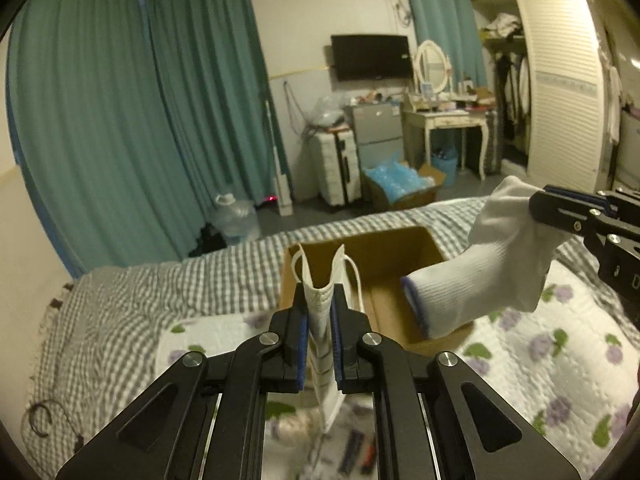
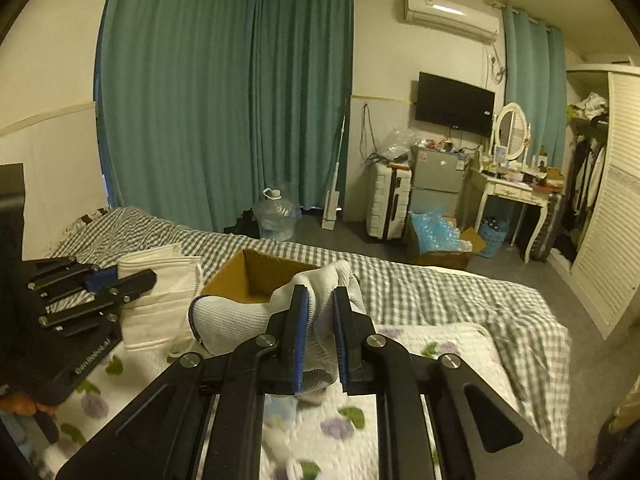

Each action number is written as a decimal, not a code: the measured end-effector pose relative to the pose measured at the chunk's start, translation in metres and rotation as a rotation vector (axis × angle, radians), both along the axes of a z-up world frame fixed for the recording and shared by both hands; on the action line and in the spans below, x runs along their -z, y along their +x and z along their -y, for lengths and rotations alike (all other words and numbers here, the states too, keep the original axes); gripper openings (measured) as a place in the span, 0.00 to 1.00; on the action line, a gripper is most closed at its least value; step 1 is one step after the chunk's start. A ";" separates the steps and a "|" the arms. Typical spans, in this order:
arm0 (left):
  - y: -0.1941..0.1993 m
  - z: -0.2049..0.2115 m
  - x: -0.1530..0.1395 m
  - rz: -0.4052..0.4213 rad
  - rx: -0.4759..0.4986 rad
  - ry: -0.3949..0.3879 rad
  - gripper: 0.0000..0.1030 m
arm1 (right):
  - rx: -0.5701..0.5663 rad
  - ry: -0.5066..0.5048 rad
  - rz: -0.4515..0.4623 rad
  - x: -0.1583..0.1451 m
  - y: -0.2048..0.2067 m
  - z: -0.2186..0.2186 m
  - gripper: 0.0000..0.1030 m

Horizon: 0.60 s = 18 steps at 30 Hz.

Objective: Organize soft objects
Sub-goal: 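Carry the mask and sock into the cardboard box and open both grippers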

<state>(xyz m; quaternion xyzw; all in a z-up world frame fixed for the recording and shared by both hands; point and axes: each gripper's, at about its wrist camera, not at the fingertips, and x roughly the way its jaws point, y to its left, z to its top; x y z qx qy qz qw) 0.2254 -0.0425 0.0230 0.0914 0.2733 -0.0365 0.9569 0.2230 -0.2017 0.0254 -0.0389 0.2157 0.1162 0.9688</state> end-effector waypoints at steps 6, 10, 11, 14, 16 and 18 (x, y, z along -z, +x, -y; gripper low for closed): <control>0.054 0.004 0.034 -0.031 0.004 0.034 0.09 | -0.021 0.004 -0.081 0.027 0.075 -0.015 0.12; 0.085 0.007 0.060 -0.082 -0.002 0.034 0.09 | -0.020 -0.011 -0.143 0.064 0.117 -0.022 0.12; 0.093 0.007 0.069 -0.098 -0.005 0.033 0.12 | -0.021 -0.011 -0.161 0.075 0.128 -0.024 0.12; 0.103 0.006 0.083 -0.128 -0.007 0.041 0.14 | -0.021 -0.006 -0.192 0.097 0.146 -0.023 0.12; 0.108 0.007 0.091 -0.147 -0.007 0.058 0.14 | -0.030 0.012 -0.203 0.107 0.152 -0.022 0.12; 0.110 0.011 0.098 -0.181 0.000 0.077 0.15 | -0.035 0.032 -0.200 0.112 0.154 -0.019 0.12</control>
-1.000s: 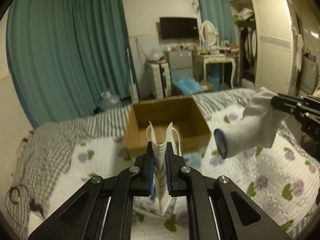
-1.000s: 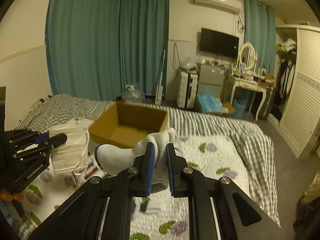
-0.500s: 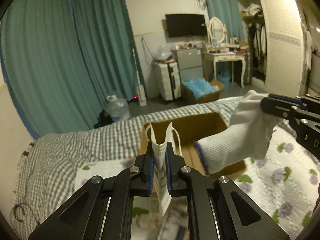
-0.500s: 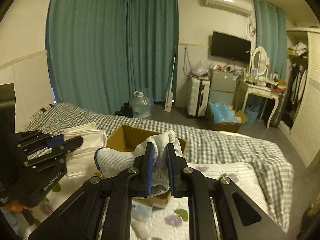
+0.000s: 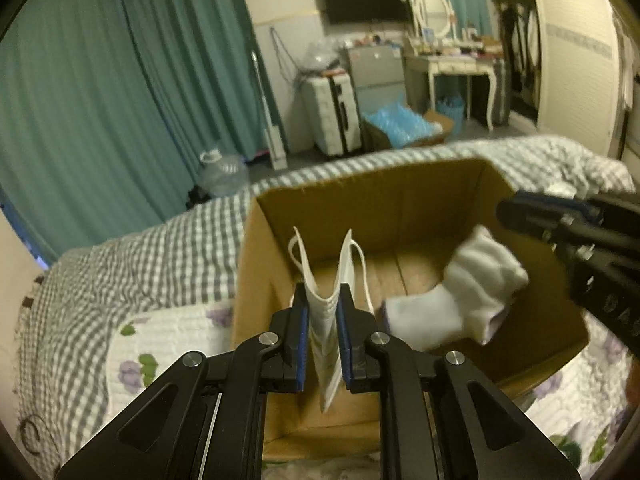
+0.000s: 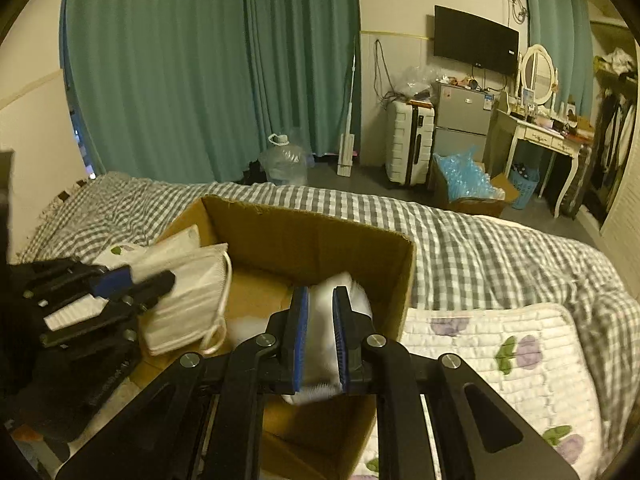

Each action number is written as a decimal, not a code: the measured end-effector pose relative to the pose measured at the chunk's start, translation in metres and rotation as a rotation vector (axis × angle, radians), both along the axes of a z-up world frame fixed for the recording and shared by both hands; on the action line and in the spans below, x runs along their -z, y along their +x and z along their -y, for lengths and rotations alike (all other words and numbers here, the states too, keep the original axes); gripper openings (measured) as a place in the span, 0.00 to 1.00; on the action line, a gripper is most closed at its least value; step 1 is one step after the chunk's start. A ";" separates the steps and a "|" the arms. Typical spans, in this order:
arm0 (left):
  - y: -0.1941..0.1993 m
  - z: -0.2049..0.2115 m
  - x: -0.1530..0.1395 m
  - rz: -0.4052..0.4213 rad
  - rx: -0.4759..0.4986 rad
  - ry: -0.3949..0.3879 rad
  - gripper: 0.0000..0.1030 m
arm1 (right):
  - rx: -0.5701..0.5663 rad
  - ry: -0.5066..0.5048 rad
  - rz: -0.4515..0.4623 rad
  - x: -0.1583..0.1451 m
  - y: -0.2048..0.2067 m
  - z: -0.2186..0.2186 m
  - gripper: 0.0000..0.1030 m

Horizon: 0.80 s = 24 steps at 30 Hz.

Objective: Organize soft objects
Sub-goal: 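Carry the mask and sock into the cardboard box and open both grippers, then move both grippers back toward the remaining items on the quilt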

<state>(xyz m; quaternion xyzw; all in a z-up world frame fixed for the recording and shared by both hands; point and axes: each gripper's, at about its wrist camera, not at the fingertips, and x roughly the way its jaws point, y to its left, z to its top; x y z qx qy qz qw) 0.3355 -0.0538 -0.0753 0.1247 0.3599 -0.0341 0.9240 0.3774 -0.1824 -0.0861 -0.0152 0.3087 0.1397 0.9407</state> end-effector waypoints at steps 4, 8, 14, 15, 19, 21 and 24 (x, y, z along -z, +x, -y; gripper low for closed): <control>-0.003 -0.001 -0.002 -0.020 -0.015 -0.013 0.29 | 0.041 -0.001 0.024 -0.005 -0.005 0.007 0.63; -0.030 -0.002 -0.030 0.086 -0.027 0.000 0.67 | 0.052 0.057 0.063 -0.027 -0.020 0.019 0.68; -0.081 -0.007 -0.084 0.202 -0.040 -0.003 0.82 | 0.087 0.013 0.132 -0.071 -0.070 0.027 0.93; -0.088 -0.009 -0.092 0.218 -0.046 0.004 0.83 | 0.087 0.010 0.144 -0.081 -0.083 0.028 0.97; -0.136 -0.014 -0.127 0.306 -0.062 0.013 0.90 | 0.094 0.000 0.177 -0.113 -0.127 0.033 1.00; -0.153 -0.021 -0.140 0.325 -0.077 -0.007 0.90 | 0.097 -0.018 0.193 -0.128 -0.149 0.034 1.00; -0.180 -0.027 -0.149 0.334 -0.088 -0.034 0.90 | 0.106 -0.058 0.211 -0.144 -0.181 0.033 1.00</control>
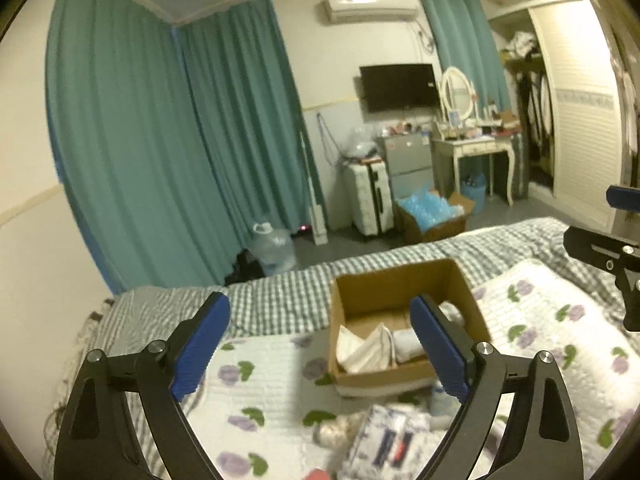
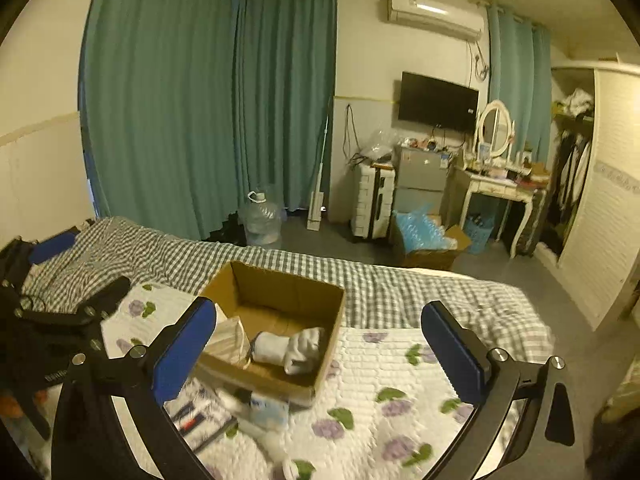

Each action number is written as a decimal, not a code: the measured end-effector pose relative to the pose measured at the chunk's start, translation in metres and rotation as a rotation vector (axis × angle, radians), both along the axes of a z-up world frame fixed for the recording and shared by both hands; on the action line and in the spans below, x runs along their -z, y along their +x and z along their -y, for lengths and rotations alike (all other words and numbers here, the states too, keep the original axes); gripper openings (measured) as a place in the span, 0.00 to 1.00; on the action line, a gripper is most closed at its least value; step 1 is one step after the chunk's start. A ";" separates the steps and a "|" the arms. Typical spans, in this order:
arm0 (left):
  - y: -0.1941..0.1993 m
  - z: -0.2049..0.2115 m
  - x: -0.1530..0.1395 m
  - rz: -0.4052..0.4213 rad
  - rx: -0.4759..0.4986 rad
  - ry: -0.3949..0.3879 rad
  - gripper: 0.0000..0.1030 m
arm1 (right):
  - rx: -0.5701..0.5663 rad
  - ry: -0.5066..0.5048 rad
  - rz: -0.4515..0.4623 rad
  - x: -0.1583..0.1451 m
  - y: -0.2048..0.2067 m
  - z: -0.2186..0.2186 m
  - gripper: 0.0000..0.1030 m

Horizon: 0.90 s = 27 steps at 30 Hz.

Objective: Organize soft objects
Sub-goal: 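Move both grippers back toward the remaining items on the quilt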

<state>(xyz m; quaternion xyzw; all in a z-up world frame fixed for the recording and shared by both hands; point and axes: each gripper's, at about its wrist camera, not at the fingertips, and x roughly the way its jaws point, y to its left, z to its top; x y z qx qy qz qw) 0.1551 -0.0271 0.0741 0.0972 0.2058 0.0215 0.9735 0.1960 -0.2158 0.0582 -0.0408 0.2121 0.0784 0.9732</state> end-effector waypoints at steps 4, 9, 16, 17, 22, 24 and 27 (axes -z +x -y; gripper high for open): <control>-0.031 -0.005 0.001 0.036 -0.008 -0.010 0.90 | 0.014 -0.035 0.009 -0.002 -0.038 -0.001 1.00; -0.047 -0.018 0.022 -0.004 -0.043 -0.093 0.90 | 0.023 -0.061 -0.030 0.026 -0.065 -0.001 1.00; -0.056 -0.030 0.065 0.025 -0.135 -0.109 0.90 | 0.054 -0.088 -0.184 0.106 -0.055 -0.005 1.00; -0.054 -0.030 0.074 0.019 -0.139 -0.120 0.90 | 0.050 -0.091 -0.207 0.118 -0.050 -0.006 1.00; -0.038 -0.029 0.115 -0.111 -0.121 -0.156 0.90 | 0.072 -0.097 -0.409 0.194 -0.014 -0.011 1.00; -0.028 -0.025 0.132 -0.164 -0.107 -0.144 0.90 | 0.077 -0.087 -0.461 0.212 -0.003 -0.010 1.00; -0.018 -0.020 0.152 -0.227 -0.086 -0.138 0.90 | 0.078 -0.047 -0.512 0.229 0.008 -0.005 0.97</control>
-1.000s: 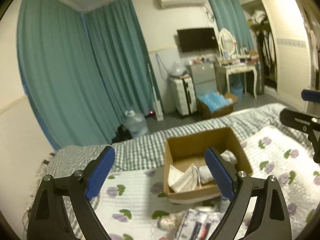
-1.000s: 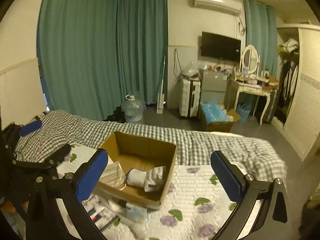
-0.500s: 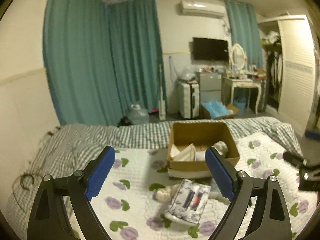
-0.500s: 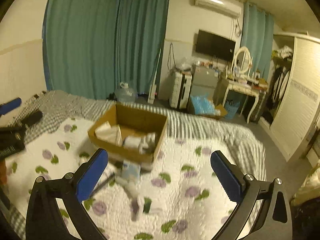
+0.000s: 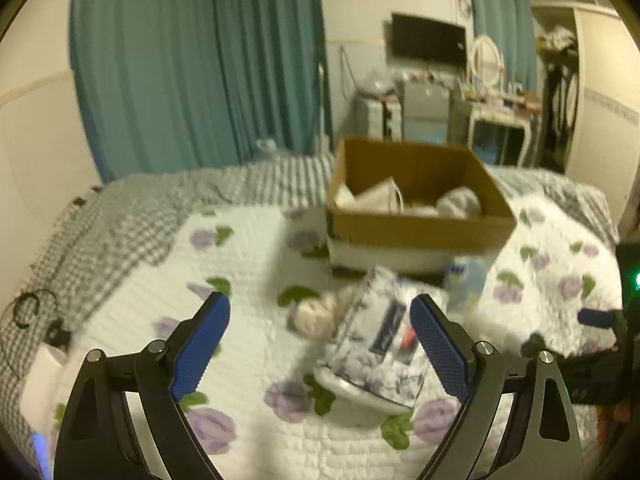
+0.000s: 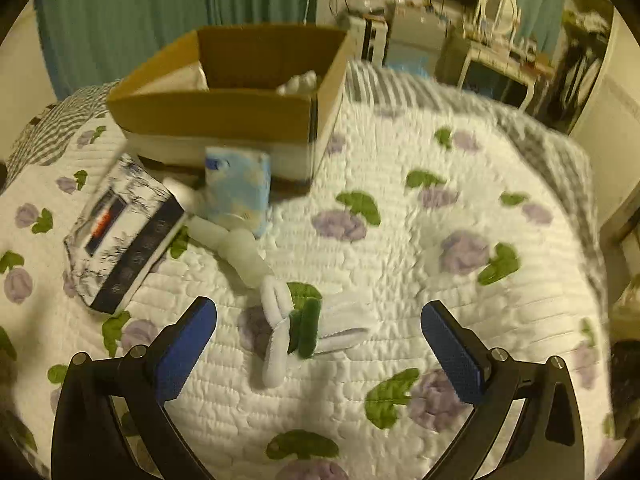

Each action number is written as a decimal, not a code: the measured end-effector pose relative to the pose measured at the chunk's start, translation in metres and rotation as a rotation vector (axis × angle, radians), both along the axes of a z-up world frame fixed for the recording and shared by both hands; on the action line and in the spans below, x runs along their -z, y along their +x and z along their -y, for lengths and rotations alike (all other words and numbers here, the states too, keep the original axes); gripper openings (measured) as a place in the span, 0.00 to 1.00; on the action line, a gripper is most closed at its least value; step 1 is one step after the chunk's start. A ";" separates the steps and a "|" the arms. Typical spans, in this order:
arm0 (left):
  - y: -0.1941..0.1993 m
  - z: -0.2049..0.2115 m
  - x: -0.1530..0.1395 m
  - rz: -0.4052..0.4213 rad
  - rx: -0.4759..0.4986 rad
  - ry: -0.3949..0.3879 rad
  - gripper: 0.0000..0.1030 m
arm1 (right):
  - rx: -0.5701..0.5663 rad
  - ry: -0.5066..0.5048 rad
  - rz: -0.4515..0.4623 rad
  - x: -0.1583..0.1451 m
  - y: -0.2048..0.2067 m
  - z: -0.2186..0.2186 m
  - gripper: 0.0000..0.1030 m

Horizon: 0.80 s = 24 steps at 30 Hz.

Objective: Organize soft objects
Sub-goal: 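Move both grippers back toward the remaining items on the quilt, then grasp the floral tissue pack with the left gripper while the right grasps the white sock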

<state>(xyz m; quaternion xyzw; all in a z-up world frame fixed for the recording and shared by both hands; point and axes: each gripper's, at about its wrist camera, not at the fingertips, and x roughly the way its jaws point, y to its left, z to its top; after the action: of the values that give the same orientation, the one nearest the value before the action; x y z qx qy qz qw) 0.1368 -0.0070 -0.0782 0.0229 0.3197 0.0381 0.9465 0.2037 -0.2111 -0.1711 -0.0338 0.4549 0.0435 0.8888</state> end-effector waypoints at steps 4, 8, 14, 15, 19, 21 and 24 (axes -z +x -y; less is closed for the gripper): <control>0.013 0.006 0.020 -0.062 0.035 -0.013 0.90 | -0.016 0.043 -0.057 0.017 0.011 0.001 0.79; 0.025 0.019 0.043 -0.117 0.079 0.011 0.90 | -0.034 0.016 -0.096 0.035 0.018 -0.006 0.61; 0.037 0.029 0.073 -0.178 0.120 0.039 0.92 | -0.026 0.025 -0.090 0.041 0.020 -0.002 0.59; 0.039 0.028 0.075 -0.185 0.124 0.026 0.93 | -0.025 0.026 -0.088 0.042 0.020 -0.002 0.59; 0.047 0.024 0.087 -0.230 0.137 -0.044 1.00 | -0.025 0.028 -0.087 0.042 0.021 -0.002 0.59; 0.049 0.022 0.094 -0.274 0.160 -0.092 1.00 | -0.023 0.032 -0.086 0.042 0.021 -0.002 0.59; 0.049 0.026 0.102 -0.300 0.178 -0.084 1.00 | -0.020 0.035 -0.084 0.042 0.020 -0.002 0.59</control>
<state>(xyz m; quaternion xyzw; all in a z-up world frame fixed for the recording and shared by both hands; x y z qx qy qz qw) 0.1858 -0.0327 -0.1797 0.0169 0.4554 -0.0633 0.8878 0.2235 -0.2091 -0.2128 -0.0211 0.4907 0.0619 0.8689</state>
